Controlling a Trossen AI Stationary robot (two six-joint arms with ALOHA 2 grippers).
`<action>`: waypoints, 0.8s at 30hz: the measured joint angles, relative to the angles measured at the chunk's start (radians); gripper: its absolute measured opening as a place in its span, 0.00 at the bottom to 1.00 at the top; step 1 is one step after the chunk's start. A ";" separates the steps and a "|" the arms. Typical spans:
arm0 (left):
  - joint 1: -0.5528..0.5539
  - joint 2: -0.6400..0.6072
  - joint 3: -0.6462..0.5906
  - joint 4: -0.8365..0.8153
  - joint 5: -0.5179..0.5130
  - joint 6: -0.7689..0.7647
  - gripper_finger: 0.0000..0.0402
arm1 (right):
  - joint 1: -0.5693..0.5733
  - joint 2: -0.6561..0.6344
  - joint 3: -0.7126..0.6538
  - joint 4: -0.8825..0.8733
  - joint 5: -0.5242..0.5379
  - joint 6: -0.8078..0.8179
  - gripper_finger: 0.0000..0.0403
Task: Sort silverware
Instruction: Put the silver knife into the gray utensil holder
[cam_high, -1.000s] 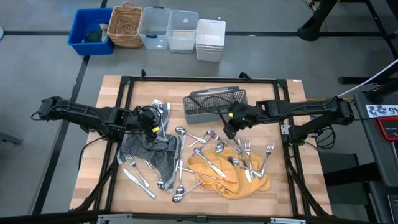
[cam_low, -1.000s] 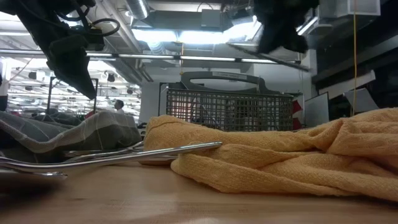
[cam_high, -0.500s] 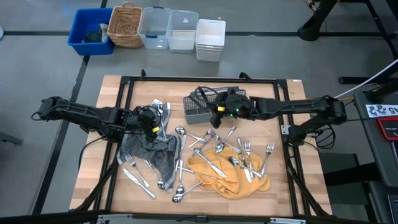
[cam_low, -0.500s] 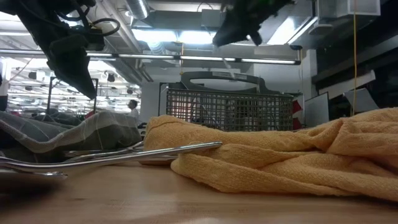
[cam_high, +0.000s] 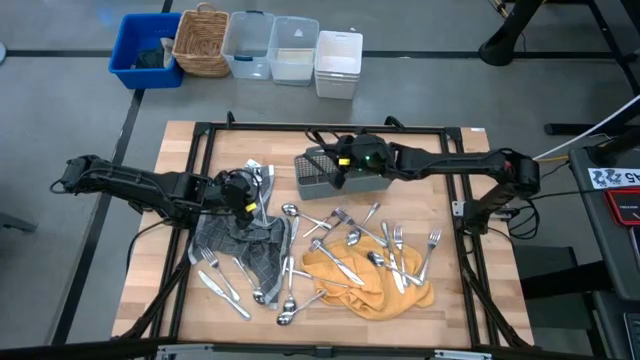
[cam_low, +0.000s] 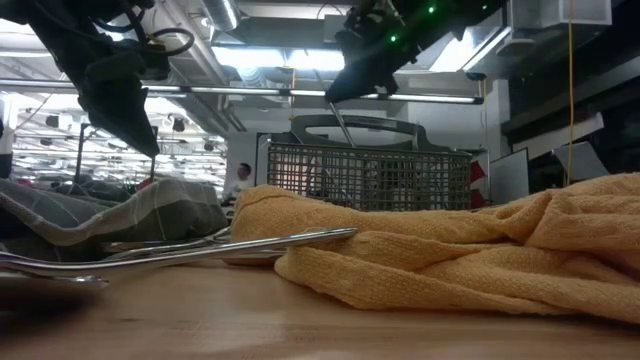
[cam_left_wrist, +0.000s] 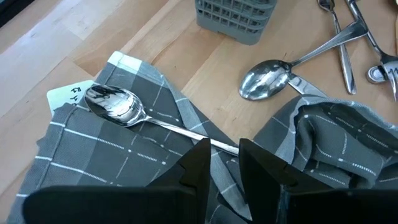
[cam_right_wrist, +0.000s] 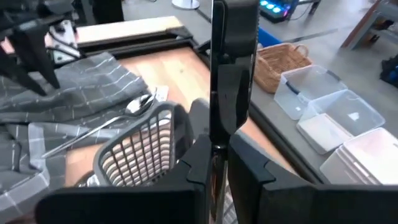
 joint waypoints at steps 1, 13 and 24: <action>0.000 0.000 0.000 0.000 0.000 -0.007 0.18 | -0.001 0.007 0.000 0.000 -0.010 -0.003 0.10; 0.000 0.000 0.000 -0.002 0.000 -0.013 0.18 | 0.001 0.099 0.000 -0.009 -0.022 -0.048 0.10; 0.002 0.000 0.000 -0.002 0.000 -0.247 0.18 | 0.002 0.100 0.000 -0.096 -0.020 -0.044 0.26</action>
